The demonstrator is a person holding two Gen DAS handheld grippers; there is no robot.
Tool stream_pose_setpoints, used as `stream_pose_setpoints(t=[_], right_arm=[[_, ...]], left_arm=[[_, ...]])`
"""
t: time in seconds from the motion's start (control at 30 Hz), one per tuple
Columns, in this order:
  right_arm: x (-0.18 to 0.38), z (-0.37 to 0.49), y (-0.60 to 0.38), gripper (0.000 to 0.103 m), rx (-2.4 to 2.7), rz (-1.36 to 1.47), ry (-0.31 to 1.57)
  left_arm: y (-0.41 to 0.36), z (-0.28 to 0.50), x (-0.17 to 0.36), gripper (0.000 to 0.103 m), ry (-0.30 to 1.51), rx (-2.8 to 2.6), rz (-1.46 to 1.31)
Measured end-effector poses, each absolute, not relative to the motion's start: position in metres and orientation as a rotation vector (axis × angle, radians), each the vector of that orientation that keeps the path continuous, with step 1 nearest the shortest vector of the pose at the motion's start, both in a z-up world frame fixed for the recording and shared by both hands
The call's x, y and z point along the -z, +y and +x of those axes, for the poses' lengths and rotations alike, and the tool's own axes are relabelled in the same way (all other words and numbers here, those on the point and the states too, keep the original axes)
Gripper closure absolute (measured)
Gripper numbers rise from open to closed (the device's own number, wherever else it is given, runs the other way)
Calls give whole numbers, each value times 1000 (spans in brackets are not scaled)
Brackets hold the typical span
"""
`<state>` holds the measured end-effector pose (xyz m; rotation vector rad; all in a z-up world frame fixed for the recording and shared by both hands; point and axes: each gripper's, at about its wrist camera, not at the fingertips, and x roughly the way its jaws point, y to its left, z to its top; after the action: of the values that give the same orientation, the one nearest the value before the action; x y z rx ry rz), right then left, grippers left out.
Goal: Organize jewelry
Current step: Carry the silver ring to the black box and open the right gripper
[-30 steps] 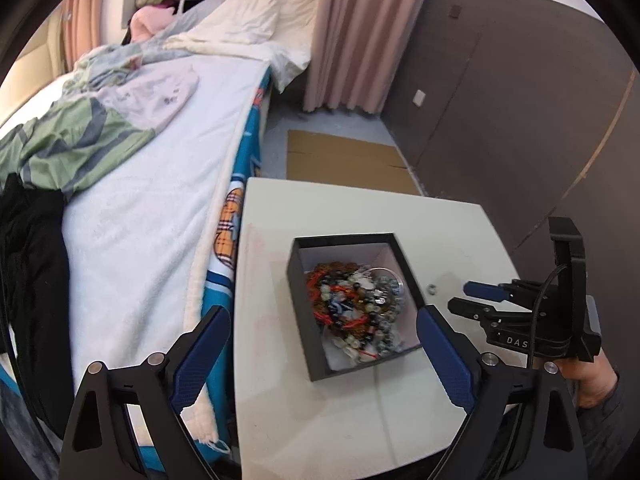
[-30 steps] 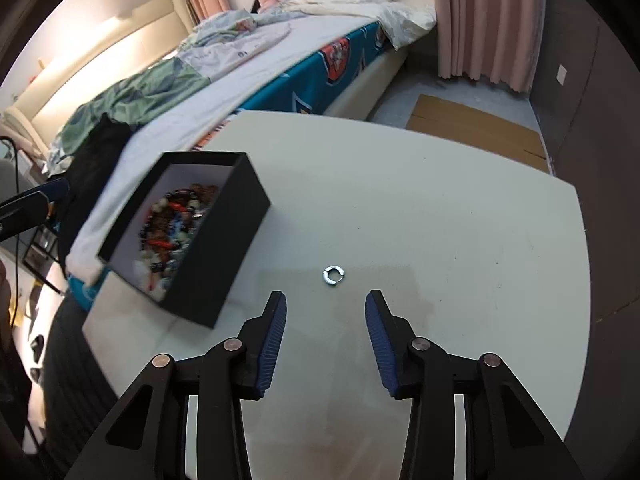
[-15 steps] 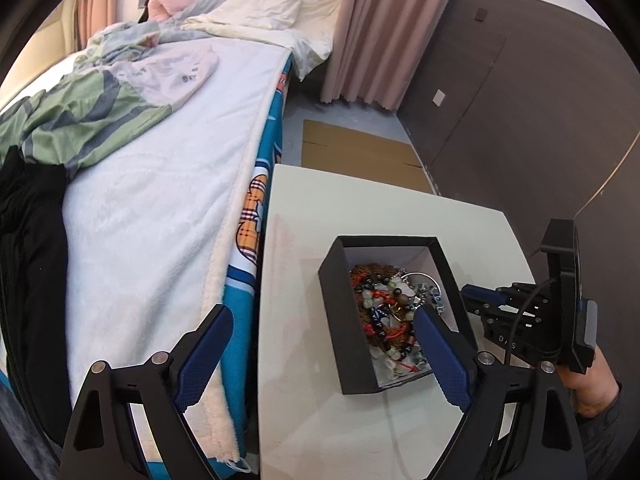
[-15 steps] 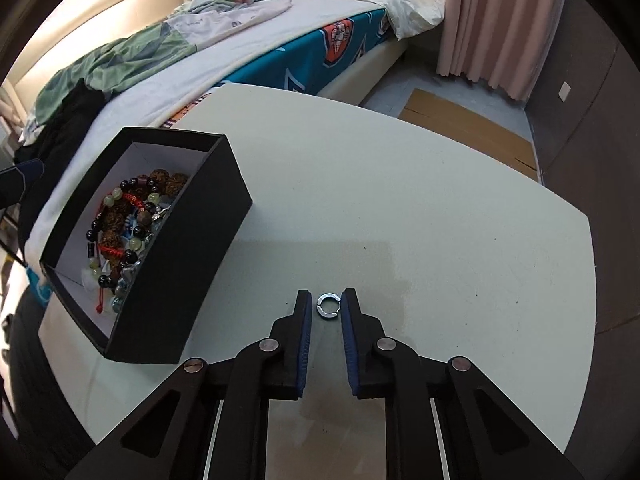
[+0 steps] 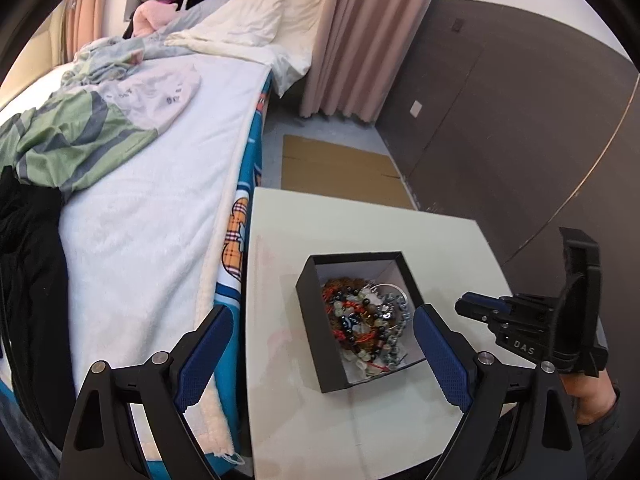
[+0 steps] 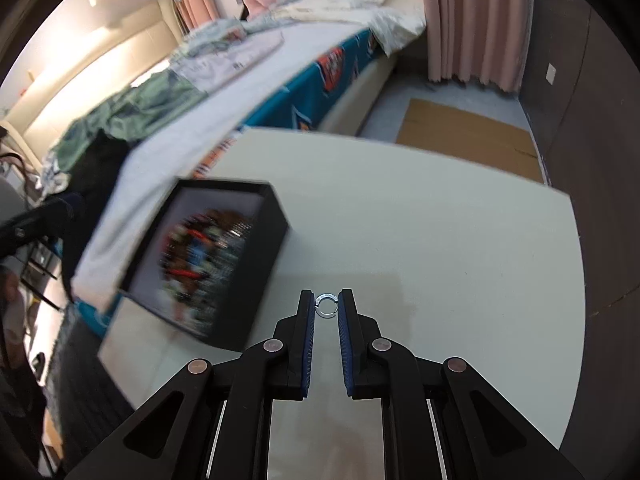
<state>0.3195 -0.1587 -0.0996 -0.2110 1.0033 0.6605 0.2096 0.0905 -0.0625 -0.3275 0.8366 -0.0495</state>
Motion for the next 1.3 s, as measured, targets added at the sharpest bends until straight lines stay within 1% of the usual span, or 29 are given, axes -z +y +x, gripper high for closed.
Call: stream_pose_setpoints(t=[0.3,0.43,0.47,0.53,0.57,0.6,0.63,0.87,0.93,1.0,1.13,1.17,1.2,1.23,1.27,1.3], right_arm=[[48,293,-116,90,-738,-203,934],[46,289,-104,89,-700,-211,970],[48,288,-103,87,-701,-204,990],[48,285,-104,74,-695,-183,1010],[48,284,-106,59,-685,-172,1011],[46,282,-108,48,-674,-156,1007],[44,280,-111,45,-664,-143,1003],[21,264,-130,44,-607,-100,973],[13,257,-135,42,-595,-92,962],[6,251,-141,33,-582,-84,948],[-11,233,-157,30,-536,-77,898],[-13,229,-162,27,-526,-69,892],[-15,224,-168,20,-509,-52,888],[-17,221,-174,17,-496,-35,886],[-19,215,-181,14,-482,-14,880],[-21,211,-184,14,-475,-3,874]], left_arm=[[111,186,44,11,771,52,-373],[116,179,39,11,756,54,-391],[117,178,38,11,756,53,-394],[116,177,37,11,762,59,-399],[116,176,37,11,764,63,-400],[115,175,36,11,764,68,-400],[116,173,35,11,763,71,-399],[108,161,24,11,742,91,-380],[102,157,20,11,736,106,-358],[96,152,15,11,733,108,-334],[86,144,4,11,727,124,-326],[82,140,0,11,721,132,-319],[79,136,-4,10,714,135,-308],[76,133,-7,9,707,135,-300],[74,129,-10,7,699,135,-292],[72,123,-14,5,689,136,-287]])
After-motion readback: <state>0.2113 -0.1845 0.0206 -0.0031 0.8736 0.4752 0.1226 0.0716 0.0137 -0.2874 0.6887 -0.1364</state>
